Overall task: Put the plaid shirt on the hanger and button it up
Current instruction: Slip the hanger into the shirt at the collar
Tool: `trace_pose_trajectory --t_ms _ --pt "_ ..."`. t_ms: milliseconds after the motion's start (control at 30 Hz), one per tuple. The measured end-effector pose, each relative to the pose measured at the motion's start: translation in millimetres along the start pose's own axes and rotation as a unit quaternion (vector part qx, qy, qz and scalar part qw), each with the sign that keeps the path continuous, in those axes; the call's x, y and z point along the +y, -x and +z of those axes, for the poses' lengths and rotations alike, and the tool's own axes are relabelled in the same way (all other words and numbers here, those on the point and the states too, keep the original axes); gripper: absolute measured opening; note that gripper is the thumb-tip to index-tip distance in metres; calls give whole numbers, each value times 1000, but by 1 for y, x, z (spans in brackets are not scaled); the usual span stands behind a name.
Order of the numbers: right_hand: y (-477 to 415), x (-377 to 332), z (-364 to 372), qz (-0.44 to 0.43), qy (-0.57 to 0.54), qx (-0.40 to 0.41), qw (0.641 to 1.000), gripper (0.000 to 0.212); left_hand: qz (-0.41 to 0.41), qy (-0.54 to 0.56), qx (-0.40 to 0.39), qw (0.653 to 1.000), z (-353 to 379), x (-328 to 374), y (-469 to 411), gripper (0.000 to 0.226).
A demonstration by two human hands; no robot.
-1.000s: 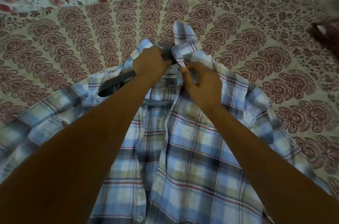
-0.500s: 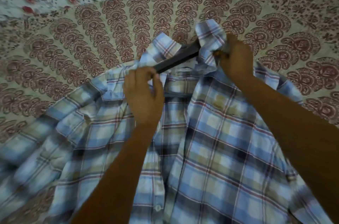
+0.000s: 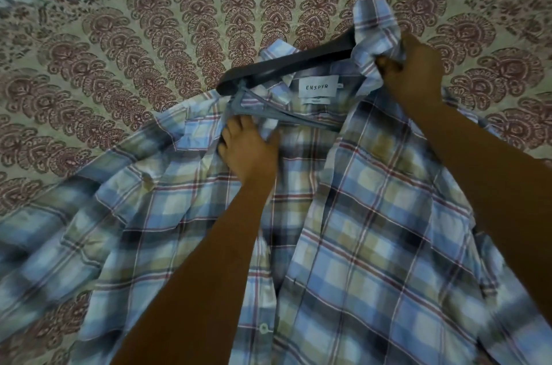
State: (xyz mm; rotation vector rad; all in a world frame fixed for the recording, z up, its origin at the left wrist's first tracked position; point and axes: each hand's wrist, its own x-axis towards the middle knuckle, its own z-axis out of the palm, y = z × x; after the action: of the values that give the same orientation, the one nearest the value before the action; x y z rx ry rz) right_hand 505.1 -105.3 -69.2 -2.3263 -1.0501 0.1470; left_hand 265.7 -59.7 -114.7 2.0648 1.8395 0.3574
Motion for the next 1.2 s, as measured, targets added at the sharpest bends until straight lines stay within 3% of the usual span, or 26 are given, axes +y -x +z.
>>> trace_pose_trajectory --t_ms 133,267,333,500,633,700,767,833,900,967,1033,1100,1200 --pt "1 4 1 -29 30 7 999 41 -101 189 -9 977 -24 -7 -35 21" --pt "3 3 0 -31 53 17 998 37 -153 295 -33 943 -53 -29 -60 35" --pt "3 3 0 -28 46 15 998 36 -179 308 -56 933 -62 -33 -70 24" --pt "6 3 -5 -45 3 23 999 38 -283 487 -58 824 -72 -25 -84 21" --pt "10 4 -10 -76 -23 29 996 37 -239 463 -58 851 -79 -11 -85 16" --pt "13 6 -10 -94 -25 29 995 36 -196 409 -65 889 -79 -13 -92 17" --pt "15 10 -9 -93 -21 21 995 38 -69 278 -35 957 -78 -24 -100 45" --pt "16 13 -6 -93 -11 13 996 41 145 100 -33 984 -79 -27 -102 67" --pt "16 13 -3 -90 -1 8 996 44 336 -75 -72 936 -85 -17 -95 67" --pt "18 12 -2 -85 5 -1 996 48 428 -202 -115 873 -85 -11 -90 59" --pt "19 14 -1 -87 11 -11 996 49 443 -245 -150 849 -83 -12 -92 44" --pt "20 15 -1 -88 16 -13 996 49 383 -179 -121 898 -83 -13 -93 26" --pt "21 14 -3 -88 16 -14 996 50 189 -4 11 982 -83 -1 -97 26"
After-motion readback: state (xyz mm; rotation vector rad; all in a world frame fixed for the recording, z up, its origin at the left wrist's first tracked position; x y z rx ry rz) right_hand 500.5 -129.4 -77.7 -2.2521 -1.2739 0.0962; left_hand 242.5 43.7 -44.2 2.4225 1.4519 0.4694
